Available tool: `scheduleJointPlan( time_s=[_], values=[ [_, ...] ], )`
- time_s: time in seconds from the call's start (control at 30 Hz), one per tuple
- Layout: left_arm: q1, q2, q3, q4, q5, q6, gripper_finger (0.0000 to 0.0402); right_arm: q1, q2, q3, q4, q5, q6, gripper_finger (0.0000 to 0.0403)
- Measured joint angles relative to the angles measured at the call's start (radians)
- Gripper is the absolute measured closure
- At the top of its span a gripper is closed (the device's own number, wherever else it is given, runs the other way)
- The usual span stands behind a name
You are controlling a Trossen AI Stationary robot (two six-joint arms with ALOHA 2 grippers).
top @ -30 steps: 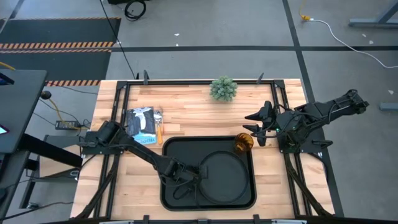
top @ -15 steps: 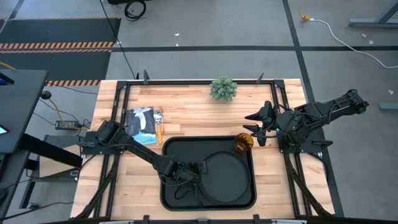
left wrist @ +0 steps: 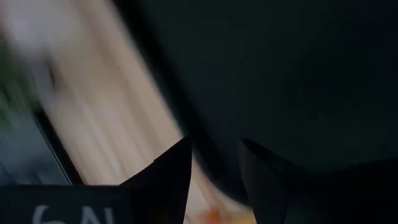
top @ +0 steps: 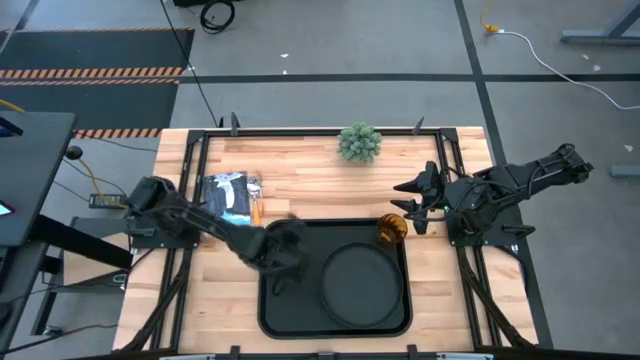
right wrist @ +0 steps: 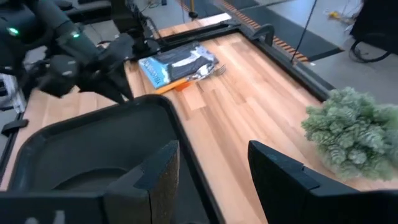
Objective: Pick and place plate/cup/fork/spoon on tray
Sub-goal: Put the black plate on the black serving tray to the bottom left of the orange glass, then put the orange fork on the black serving tray to the left of the black plate
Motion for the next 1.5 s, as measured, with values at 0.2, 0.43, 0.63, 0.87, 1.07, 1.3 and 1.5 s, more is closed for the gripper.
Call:
scheduleJointPlan(
  time_s=[0.2, 0.43, 0.63, 0.87, 1.07, 1.3, 1.5],
  values=[
    [0.099, -0.004, -0.006, -0.136, 0.000, -0.308, 0.0260, 0.000, 0.000, 0.000, 0.079, 0.084, -0.121, 0.0205],
    [0.209, -0.005, -0.107, -0.016, -0.067, -0.374, 0.0260, -0.002, 0.006, -0.040, 0.227, 0.252, -0.385, 0.0205],
    [0.284, -0.052, -0.217, 0.137, -0.051, -0.408, 0.0260, -0.046, 0.005, -0.114, 0.440, 0.266, -0.584, 0.0205],
    [0.341, -0.167, -0.328, 0.218, -0.041, -0.661, 0.0260, -0.132, 0.006, -0.185, 0.635, 0.144, -0.717, 0.0205],
    [0.314, -0.224, -0.369, 0.247, -0.079, -0.920, 0.0260, -0.193, 0.006, -0.187, 0.626, -0.030, -0.715, 0.0205],
    [0.285, -0.229, -0.367, 0.243, -0.074, -1.120, 0.0260, -0.195, -0.011, -0.187, 0.579, -0.052, -0.720, 0.0205],
    [0.319, -0.278, -0.367, 0.154, -0.063, -1.161, 0.0260, -0.197, -0.020, -0.187, 0.542, -0.054, -0.728, 0.0205]
  ],
)
